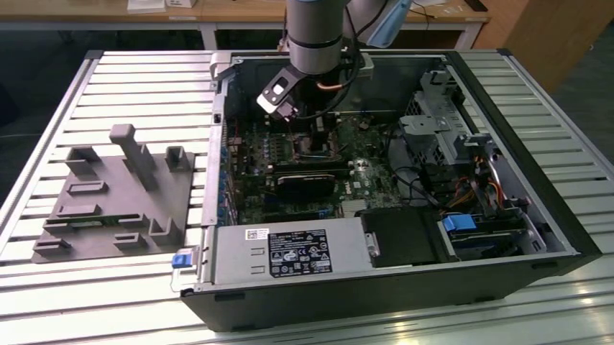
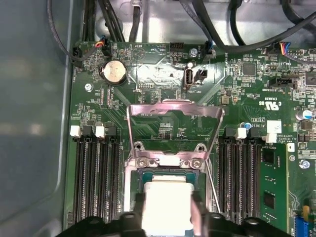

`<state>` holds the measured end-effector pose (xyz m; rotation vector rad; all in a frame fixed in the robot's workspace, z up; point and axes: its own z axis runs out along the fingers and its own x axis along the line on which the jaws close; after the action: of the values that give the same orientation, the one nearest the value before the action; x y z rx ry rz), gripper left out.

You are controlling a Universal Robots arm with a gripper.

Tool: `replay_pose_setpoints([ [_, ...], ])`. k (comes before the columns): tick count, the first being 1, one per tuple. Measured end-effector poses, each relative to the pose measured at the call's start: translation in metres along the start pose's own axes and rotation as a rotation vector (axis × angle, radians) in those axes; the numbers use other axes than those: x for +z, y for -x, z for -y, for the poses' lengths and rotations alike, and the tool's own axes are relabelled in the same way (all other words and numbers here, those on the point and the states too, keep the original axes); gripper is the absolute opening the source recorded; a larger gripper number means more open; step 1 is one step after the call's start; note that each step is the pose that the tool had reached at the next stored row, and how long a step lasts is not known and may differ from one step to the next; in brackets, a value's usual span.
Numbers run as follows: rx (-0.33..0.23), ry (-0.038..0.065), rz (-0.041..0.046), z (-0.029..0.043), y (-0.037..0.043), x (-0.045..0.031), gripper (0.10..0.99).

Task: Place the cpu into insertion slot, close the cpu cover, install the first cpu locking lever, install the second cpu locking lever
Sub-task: 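Place the cpu into insertion slot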

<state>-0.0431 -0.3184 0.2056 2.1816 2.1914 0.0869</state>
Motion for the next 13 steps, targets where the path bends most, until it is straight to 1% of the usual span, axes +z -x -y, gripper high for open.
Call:
replay_pose_setpoints([
  [1, 0.0, -0.003, 0.0, -0.0008, 0.0, -0.0007, 0.478],
  [4, 0.0, -0.015, 0.0, -0.0029, 0.0, -0.0017, 0.302],
  [5, 0.0, -0.019, 0.0, -0.0034, 0.0, -0.002, 0.302],
  [7, 0.0, -0.023, 0.0, -0.0041, 0.0, -0.0029, 0.184],
  [8, 0.0, -0.024, 0.0, -0.0042, 0.0, -0.0033, 0.184],
  [9, 0.0, -0.025, 0.0, -0.0043, 0.0, -0.0038, 0.125],
  [10, 0.0, -0.025, 0.0, -0.0044, 0.0, -0.0042, 0.125],
  [11, 0.0, -0.026, 0.0, -0.0044, 0.0, -0.0047, 0.106],
  [13, 0.0, -0.026, 0.0, -0.0045, 0.0, -0.0056, 0.106],
])
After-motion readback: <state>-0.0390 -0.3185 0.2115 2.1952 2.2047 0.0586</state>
